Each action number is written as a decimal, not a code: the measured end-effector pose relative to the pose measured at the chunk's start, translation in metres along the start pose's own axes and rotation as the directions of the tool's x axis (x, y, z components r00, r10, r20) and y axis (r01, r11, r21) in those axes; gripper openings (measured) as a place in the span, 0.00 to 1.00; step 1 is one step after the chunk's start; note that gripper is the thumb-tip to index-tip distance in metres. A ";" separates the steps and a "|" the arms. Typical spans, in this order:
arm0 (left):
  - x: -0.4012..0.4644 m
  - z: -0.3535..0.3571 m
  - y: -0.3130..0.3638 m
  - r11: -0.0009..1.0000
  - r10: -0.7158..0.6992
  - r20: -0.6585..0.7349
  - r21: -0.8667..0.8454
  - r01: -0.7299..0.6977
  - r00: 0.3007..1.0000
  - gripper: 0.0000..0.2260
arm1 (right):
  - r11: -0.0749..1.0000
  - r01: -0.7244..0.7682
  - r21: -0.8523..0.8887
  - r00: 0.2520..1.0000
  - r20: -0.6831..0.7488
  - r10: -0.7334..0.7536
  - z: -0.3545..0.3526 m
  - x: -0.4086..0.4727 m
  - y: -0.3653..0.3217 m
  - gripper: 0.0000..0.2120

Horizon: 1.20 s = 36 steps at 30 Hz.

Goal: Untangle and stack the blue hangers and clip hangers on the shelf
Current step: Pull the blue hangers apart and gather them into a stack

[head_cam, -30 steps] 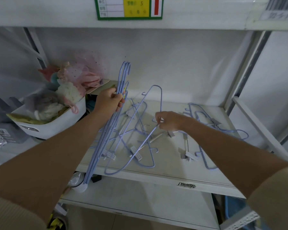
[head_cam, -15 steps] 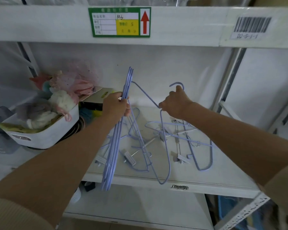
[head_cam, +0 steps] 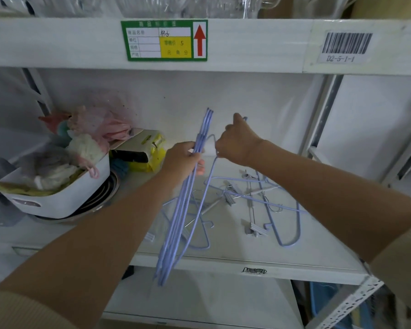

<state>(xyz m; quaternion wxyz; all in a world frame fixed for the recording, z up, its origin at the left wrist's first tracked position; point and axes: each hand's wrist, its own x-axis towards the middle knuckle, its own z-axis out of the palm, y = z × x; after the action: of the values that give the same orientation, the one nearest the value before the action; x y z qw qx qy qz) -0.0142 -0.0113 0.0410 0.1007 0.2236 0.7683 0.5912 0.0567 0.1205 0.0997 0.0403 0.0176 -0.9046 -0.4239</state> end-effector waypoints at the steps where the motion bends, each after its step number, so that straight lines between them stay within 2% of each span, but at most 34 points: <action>1: -0.001 0.004 0.002 1.000 0.017 0.011 0.023 -0.017 1.000 0.08 | 1.000 0.002 -0.017 1.000 -0.020 -0.002 -0.002 0.001 -0.001 0.06; 4: -0.002 0.012 0.006 0.999 0.027 0.035 0.041 -0.028 0.999 0.07 | 1.000 -0.012 -0.016 0.999 -0.041 0.012 -0.008 0.000 -0.004 0.06; 8: 0.000 0.016 0.005 0.999 -0.036 0.063 -0.021 0.038 0.997 0.04 | 0.996 -0.060 0.062 0.995 -0.079 0.065 -0.009 0.000 -0.005 0.05; 12: -0.007 0.024 0.002 0.986 -0.066 0.119 -0.143 0.083 0.991 0.08 | 0.981 -0.132 0.144 0.991 -0.020 0.136 -0.012 0.007 -0.009 0.05; 16: -0.006 0.033 0.005 0.992 -0.090 0.033 -0.081 0.092 0.995 0.09 | 0.960 -0.131 0.247 0.988 -0.045 0.147 -0.021 0.015 -0.011 0.04; 18: -0.002 0.034 0.007 0.974 -0.149 0.003 -0.175 0.147 0.989 0.07 | 0.950 -0.073 0.303 0.979 -0.159 0.126 -0.019 0.018 -0.014 0.05; 19: -0.001 0.032 0.008 0.953 -0.178 -0.002 -0.250 0.172 0.984 0.07 | 0.951 -0.033 0.307 0.936 -0.324 0.138 -0.016 0.019 -0.014 0.05; 21: 0.001 0.026 0.007 0.913 -0.208 0.009 -0.356 0.197 0.978 0.07 | 0.927 0.036 0.373 0.848 -0.503 0.169 -0.008 0.018 -0.016 0.08; 23: 0.002 0.021 0.001 0.905 -0.195 0.037 -0.379 0.195 0.980 0.08 | 0.877 0.089 0.472 0.798 -0.560 0.221 0.006 0.018 -0.020 0.14; 25: 0.001 0.017 -0.005 0.915 -0.167 0.062 -0.361 0.178 0.984 0.05 | 0.793 0.110 0.599 0.775 -0.551 0.309 0.009 0.012 -0.026 0.16; 27: 0.000 0.016 -0.008 0.932 -0.137 0.082 -0.327 0.157 0.987 0.03 | 0.646 0.166 0.745 0.750 -0.520 0.408 0.011 0.006 -0.031 0.17; 30: -0.003 0.015 -0.007 0.944 -0.108 0.093 -0.304 0.131 0.990 0.04 | 0.453 0.225 0.863 0.734 -0.456 0.504 0.017 0.002 -0.033 0.14; 32: -0.006 0.014 -0.004 0.944 -0.100 0.093 -0.305 0.124 0.991 0.03 | 0.353 0.214 0.911 0.737 -0.388 0.553 0.022 0.003 -0.033 0.16; 36: -0.013 0.014 0.001 0.960 -0.069 0.123 -0.263 0.099 0.990 0.07 | 0.018 0.161 0.987 0.793 -0.141 0.592 0.021 0.007 -0.033 0.18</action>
<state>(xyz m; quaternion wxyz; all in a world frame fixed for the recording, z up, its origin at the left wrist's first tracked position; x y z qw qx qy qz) 0.0036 -0.0054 0.0369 0.1983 0.2079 0.6829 0.6716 0.0477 0.1150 0.0612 0.3342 0.0080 -0.8755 0.3488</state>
